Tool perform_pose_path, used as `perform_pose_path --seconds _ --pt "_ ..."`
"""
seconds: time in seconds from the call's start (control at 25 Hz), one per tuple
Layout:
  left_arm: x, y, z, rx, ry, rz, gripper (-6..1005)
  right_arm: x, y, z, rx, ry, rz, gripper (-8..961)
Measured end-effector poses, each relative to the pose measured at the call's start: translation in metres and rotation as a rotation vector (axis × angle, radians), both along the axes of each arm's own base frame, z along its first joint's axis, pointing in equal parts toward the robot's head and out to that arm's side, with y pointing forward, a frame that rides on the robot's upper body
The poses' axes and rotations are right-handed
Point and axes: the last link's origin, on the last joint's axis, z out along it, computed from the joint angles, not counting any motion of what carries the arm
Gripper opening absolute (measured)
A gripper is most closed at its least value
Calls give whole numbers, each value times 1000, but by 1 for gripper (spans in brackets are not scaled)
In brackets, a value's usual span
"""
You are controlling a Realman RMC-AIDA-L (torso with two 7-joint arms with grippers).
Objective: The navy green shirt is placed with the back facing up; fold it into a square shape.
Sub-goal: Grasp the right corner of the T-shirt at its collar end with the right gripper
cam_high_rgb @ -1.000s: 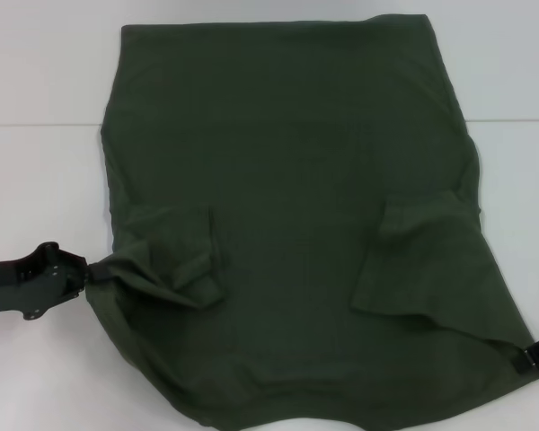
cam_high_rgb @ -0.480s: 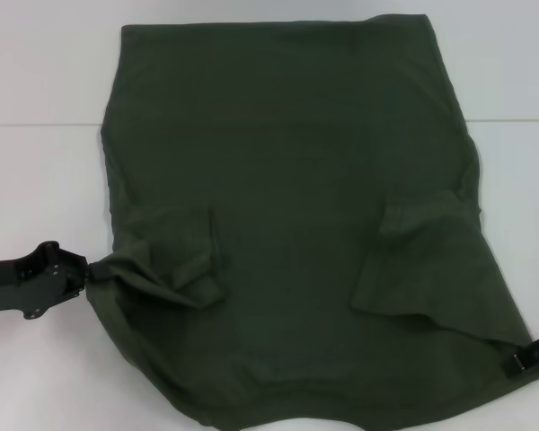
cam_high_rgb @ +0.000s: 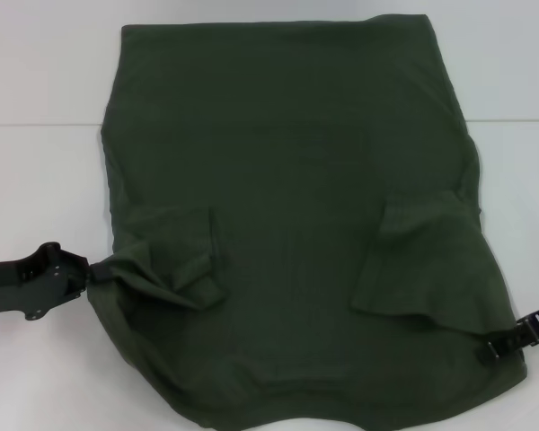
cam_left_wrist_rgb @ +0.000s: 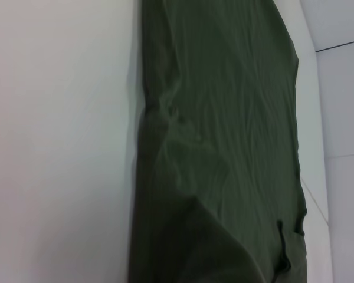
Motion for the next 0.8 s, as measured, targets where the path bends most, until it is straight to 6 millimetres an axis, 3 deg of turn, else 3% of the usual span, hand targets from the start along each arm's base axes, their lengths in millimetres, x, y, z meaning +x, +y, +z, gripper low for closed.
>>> perform_pose_path --seconds 0.36,0.8 --pt "1 1 0 1 -3 -3 -2 -8 2 -7 -13 12 9 735" --pt "3 1 1 8 -13 -13 -1 -8 4 -2 8 7 -19 733"
